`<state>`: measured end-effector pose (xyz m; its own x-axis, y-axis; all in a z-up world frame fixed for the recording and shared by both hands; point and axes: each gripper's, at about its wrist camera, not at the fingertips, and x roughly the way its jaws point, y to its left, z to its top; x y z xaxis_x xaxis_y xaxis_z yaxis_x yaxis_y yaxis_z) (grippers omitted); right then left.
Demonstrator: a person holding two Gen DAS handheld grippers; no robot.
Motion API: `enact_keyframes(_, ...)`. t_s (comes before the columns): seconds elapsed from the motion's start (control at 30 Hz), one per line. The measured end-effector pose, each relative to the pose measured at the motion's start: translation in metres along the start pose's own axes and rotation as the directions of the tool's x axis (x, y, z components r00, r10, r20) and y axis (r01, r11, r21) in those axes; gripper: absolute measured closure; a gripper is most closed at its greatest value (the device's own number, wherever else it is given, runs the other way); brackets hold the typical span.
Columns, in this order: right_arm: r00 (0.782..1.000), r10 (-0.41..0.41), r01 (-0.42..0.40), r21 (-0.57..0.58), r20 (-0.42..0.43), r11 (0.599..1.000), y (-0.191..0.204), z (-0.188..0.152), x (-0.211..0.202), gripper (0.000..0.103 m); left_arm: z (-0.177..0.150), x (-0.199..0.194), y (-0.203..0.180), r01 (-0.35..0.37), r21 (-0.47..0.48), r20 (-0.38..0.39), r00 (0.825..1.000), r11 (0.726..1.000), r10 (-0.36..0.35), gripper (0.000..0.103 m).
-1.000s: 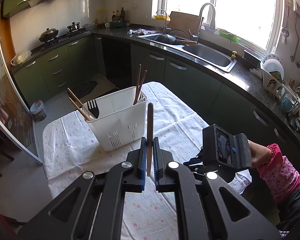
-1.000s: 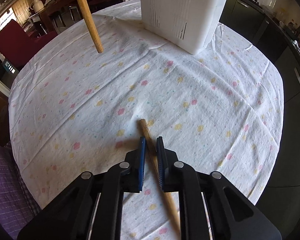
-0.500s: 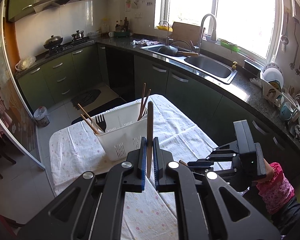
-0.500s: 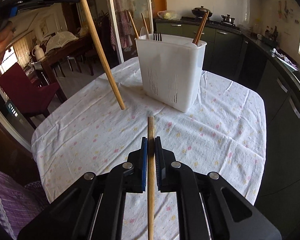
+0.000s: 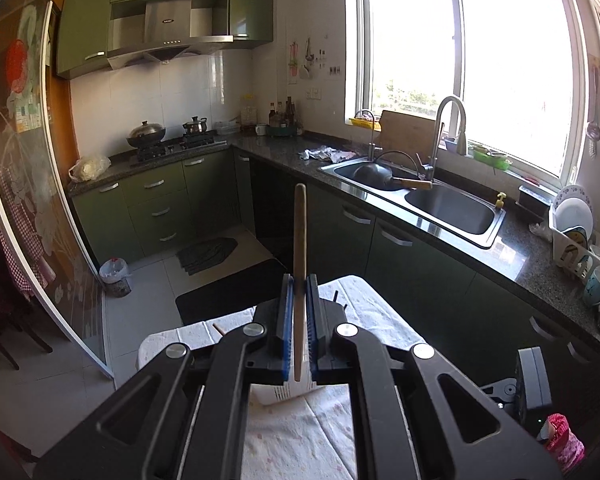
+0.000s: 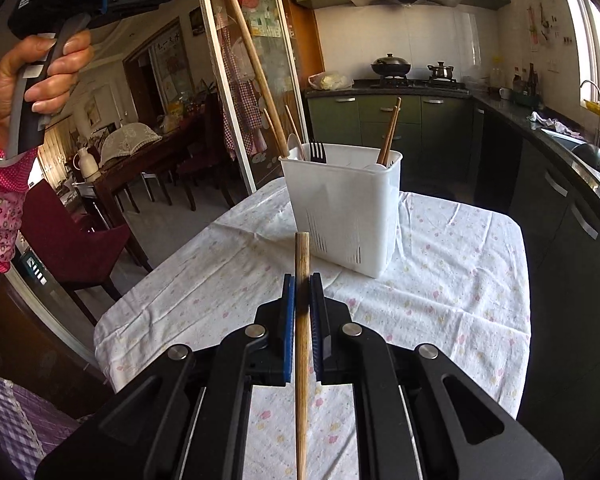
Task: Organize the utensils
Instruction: 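Carry both chopsticks over the white holder and open both tools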
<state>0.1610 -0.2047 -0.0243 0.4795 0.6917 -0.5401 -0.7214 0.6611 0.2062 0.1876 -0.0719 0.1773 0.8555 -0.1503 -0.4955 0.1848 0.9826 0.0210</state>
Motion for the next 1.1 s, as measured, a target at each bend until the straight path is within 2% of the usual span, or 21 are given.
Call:
enact_keyframes(0.13, 0.999, 0.014, -0.014, 0.002, 0.044, 1.000, 0.004, 0.005, -0.012, 0.095, 0.005, 0.024, 0.008, -0.034, -0.016, 0.002, 0.999, 0.999, 0.034, 0.097)
enact_keyframes(0.37, 0.989, 0.020, -0.020, 0.002, 0.145, 1.000, 0.013, 0.022, -0.041, 0.095, -0.016, 0.077, 0.016, -0.056, -0.024, -0.090, 0.994, 0.998, 0.054, 0.097)
enact_keyframes(0.53, 0.974, 0.011, -0.016, 0.020, 0.227, 1.000, 0.017, 0.041, -0.059, 0.095, -0.035, 0.106, 0.022, -0.070, -0.014, -0.166, 0.984, 0.997, 0.067, 0.096)
enact_keyframes(0.67, 0.952, -0.011, -0.009, 0.063, 0.305, 0.998, 0.016, 0.063, -0.072, 0.095, -0.043, 0.102, 0.029, -0.051, -0.037, -0.169, 0.985, 0.998, 0.044, 0.095)
enact_keyframes(0.77, 0.920, -0.040, -0.005, 0.113, 0.389, 0.994, 0.009, 0.085, -0.080, 0.095, -0.047, 0.085, 0.032, -0.030, -0.050, -0.149, 0.989, 0.998, 0.022, 0.091)
enact_keyframes(0.83, 0.891, -0.080, 0.015, 0.148, 0.447, 0.989, 0.006, 0.102, -0.081, 0.095, -0.052, 0.070, 0.031, -0.010, -0.051, -0.134, 0.991, 0.999, 0.004, 0.087)
enact_keyframes(1.0, 0.797, -0.187, 0.048, 0.248, 0.574, 0.968, -0.006, 0.140, -0.072, 0.095, -0.070, 0.042, 0.024, 0.029, -0.024, -0.126, 0.991, 0.999, -0.032, 0.085)
enact_keyframes(1.1, 0.750, -0.254, 0.085, 0.292, 0.611, 0.953, -0.011, 0.157, -0.059, 0.095, -0.080, 0.029, 0.021, 0.051, -0.015, -0.120, 0.991, 0.999, -0.052, 0.085)
